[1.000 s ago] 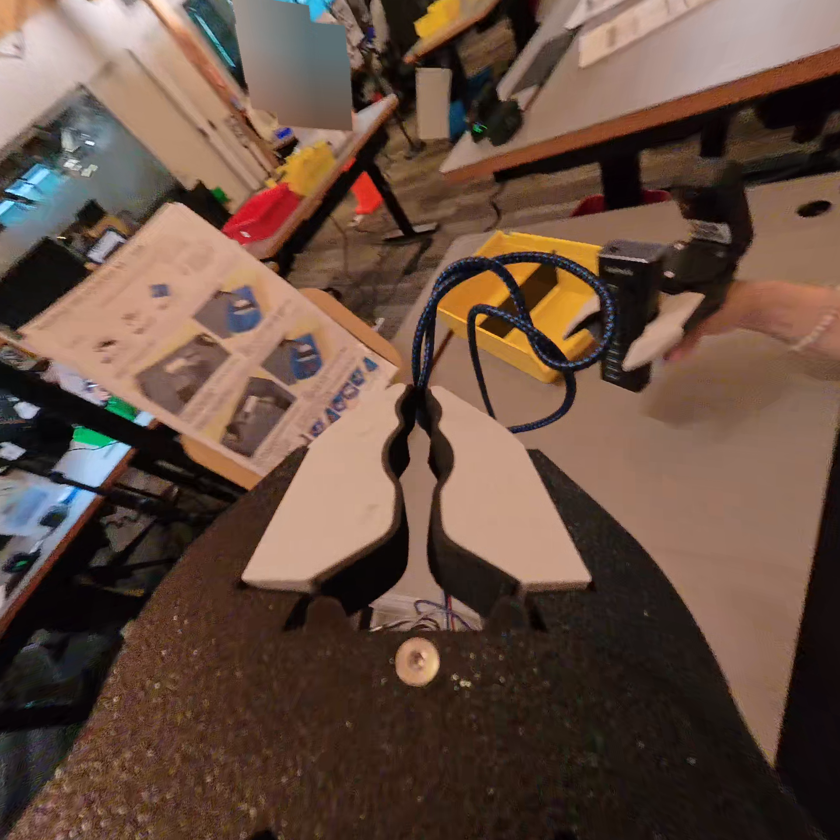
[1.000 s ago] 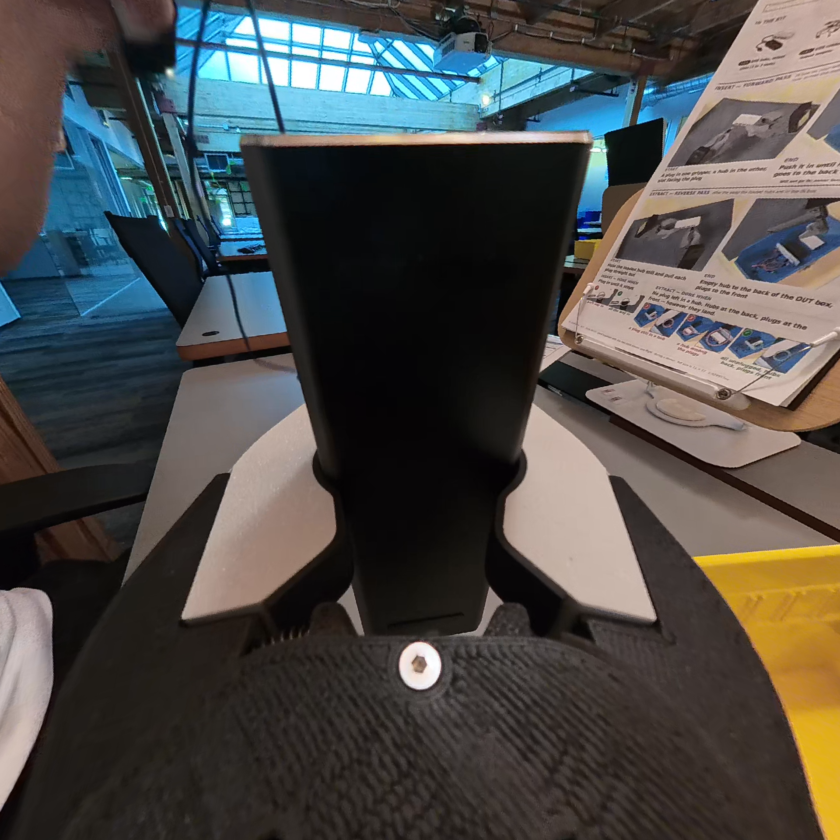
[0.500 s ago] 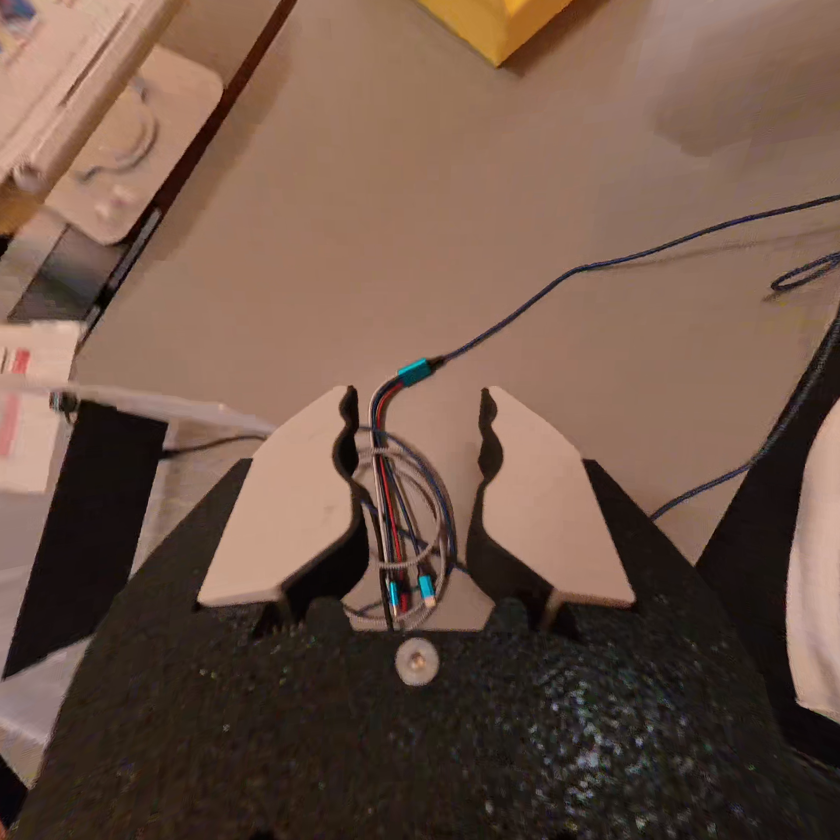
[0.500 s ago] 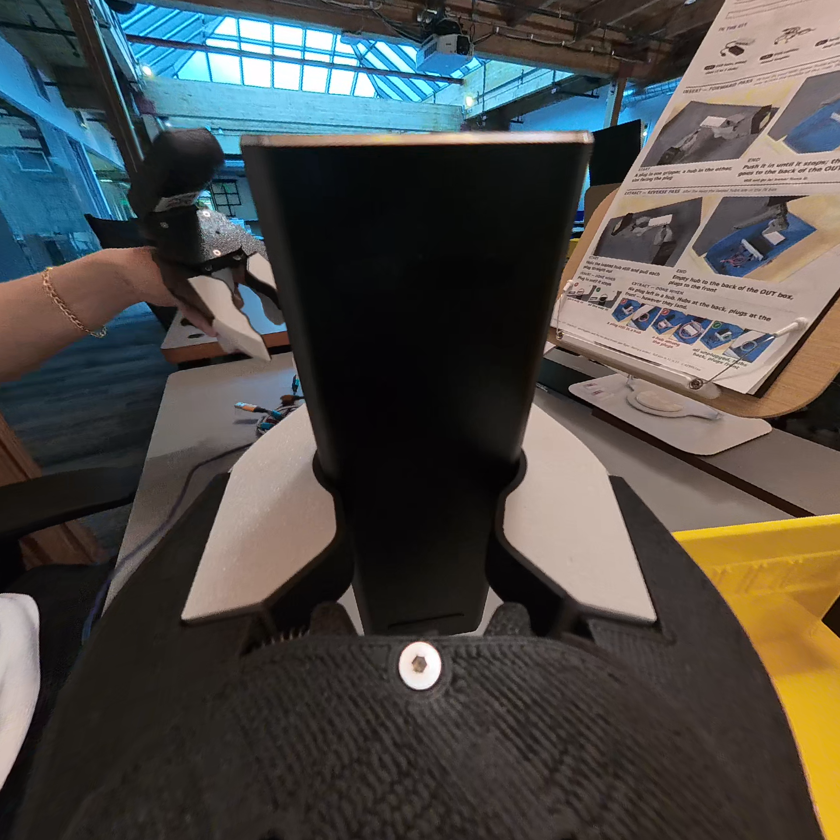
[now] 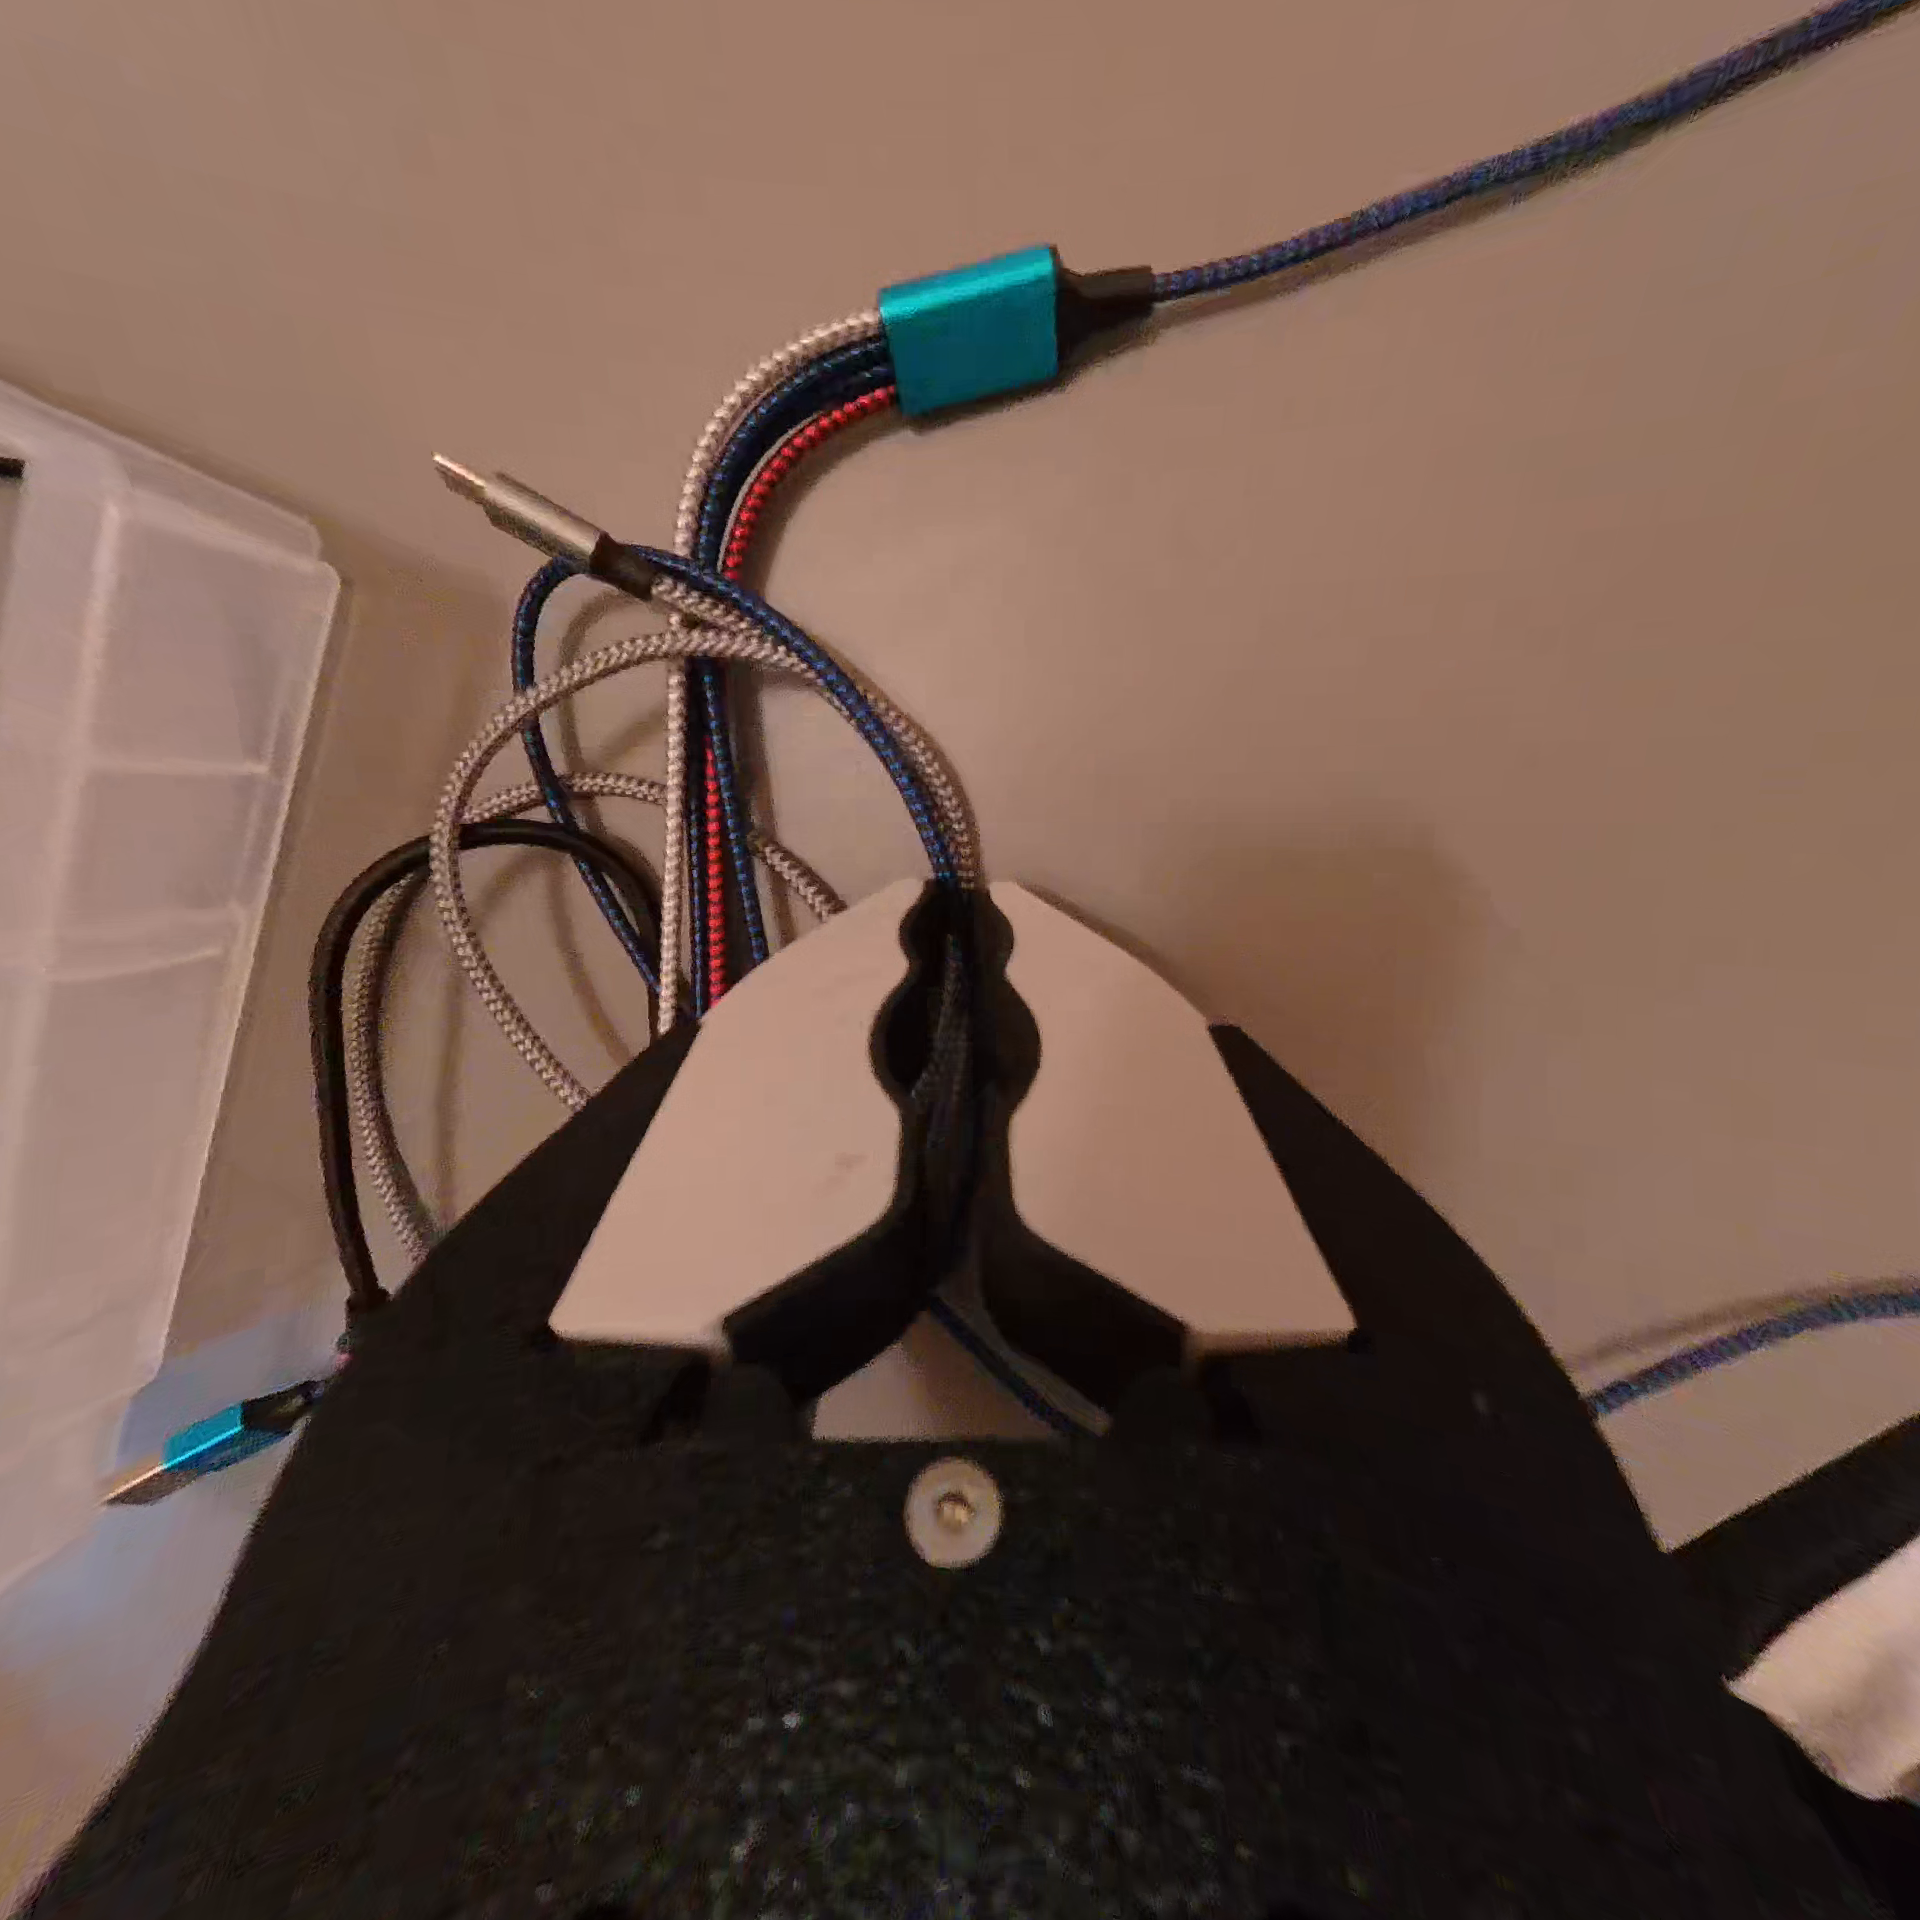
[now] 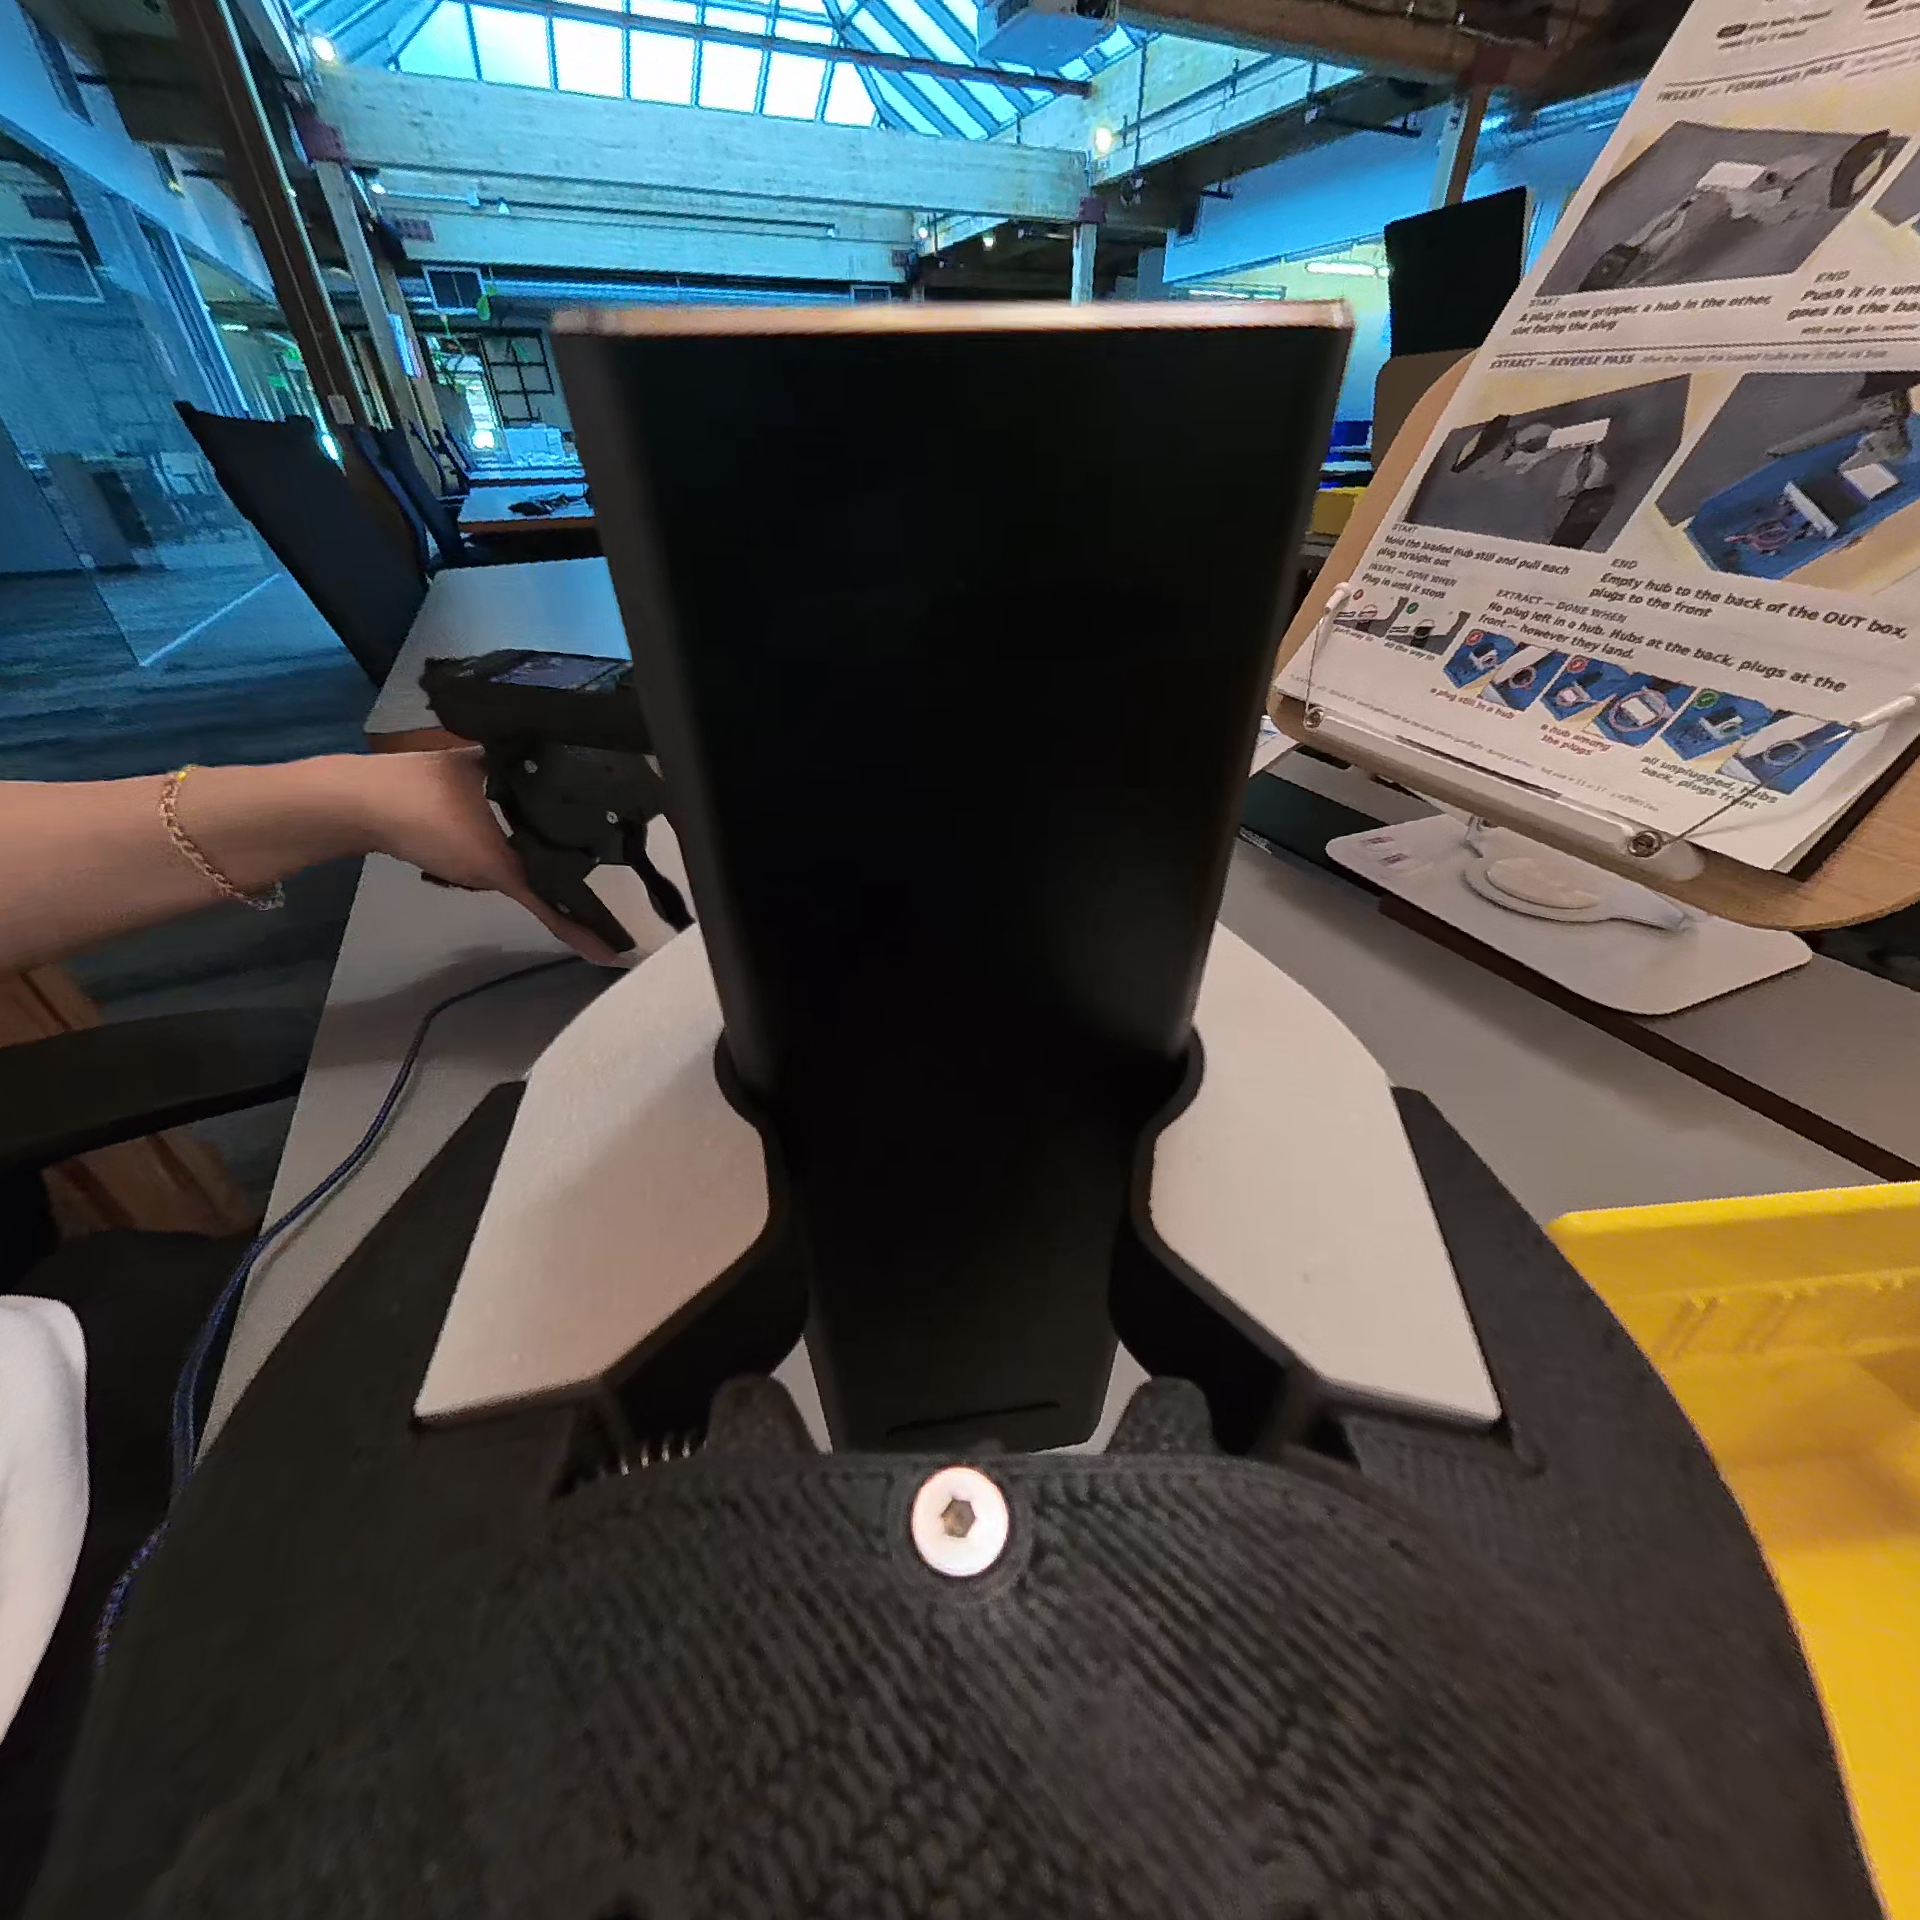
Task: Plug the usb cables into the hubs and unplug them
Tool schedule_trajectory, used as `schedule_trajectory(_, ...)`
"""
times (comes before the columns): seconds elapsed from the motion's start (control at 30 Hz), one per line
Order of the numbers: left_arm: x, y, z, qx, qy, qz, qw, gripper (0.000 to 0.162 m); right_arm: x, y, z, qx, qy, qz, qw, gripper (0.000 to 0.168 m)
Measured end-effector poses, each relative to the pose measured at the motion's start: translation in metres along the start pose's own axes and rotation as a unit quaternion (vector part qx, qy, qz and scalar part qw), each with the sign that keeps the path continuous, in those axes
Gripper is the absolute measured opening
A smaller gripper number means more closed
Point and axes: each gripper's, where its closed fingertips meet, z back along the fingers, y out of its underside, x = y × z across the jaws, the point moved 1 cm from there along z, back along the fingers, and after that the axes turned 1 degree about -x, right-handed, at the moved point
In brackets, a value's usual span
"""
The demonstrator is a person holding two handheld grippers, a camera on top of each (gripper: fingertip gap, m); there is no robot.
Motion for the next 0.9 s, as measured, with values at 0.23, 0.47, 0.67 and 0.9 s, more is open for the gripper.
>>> schedule_trajectory(0.23,0.002,-0.041,0.078,-0.150,0.148,0.047,0.976,0.003,-0.005,0.001,0.004,-0.003,0.004,-0.008,1.000,0.073)
schedule_trajectory(0.47,0.002,-0.084,0.159,-0.312,0.218,0.038,0.924,0.003,-0.006,0.001,0.004,-0.002,0.004,-0.005,1.000,0.073)
schedule_trajectory(0.67,0.021,-0.094,0.110,-0.279,0.091,0.022,0.956,0.002,-0.006,0.000,0.006,-0.003,0.006,-0.004,1.000,0.077)
schedule_trajectory(0.9,0.005,-0.118,0.125,-0.282,0.077,-0.007,0.956,0.002,-0.009,-0.004,0.012,-0.006,0.013,0.003,1.000,0.073)
